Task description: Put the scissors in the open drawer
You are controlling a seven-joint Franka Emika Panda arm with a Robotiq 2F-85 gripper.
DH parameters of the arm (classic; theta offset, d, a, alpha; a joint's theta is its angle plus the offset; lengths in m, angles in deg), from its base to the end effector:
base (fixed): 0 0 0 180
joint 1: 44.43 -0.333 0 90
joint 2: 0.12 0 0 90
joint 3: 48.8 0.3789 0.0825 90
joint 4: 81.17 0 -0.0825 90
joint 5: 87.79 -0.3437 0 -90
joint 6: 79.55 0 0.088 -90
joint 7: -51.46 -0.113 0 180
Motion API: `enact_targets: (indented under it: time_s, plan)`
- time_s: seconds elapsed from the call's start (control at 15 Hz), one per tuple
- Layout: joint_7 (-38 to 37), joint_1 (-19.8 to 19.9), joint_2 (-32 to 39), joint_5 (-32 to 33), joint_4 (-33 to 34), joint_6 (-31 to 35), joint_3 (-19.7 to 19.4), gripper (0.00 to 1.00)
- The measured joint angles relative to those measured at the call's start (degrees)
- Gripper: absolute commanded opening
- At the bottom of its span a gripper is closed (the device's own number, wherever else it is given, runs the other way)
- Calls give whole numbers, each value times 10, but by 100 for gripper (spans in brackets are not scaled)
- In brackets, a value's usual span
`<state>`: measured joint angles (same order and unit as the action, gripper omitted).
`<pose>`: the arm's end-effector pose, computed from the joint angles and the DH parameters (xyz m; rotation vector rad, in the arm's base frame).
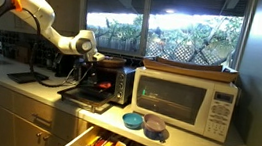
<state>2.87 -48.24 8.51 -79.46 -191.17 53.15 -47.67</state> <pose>0.5907 0.0470 0.5150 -2.9294 1.0312 -0.4233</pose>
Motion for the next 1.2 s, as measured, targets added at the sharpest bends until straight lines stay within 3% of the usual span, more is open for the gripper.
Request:
enact_targets:
  time_s: [0.2,1.2]
  plan:
    - [-5,-1,2,11,1,0,0,3]
    - [-9,-12,-34,52,-5,-25,1,6]
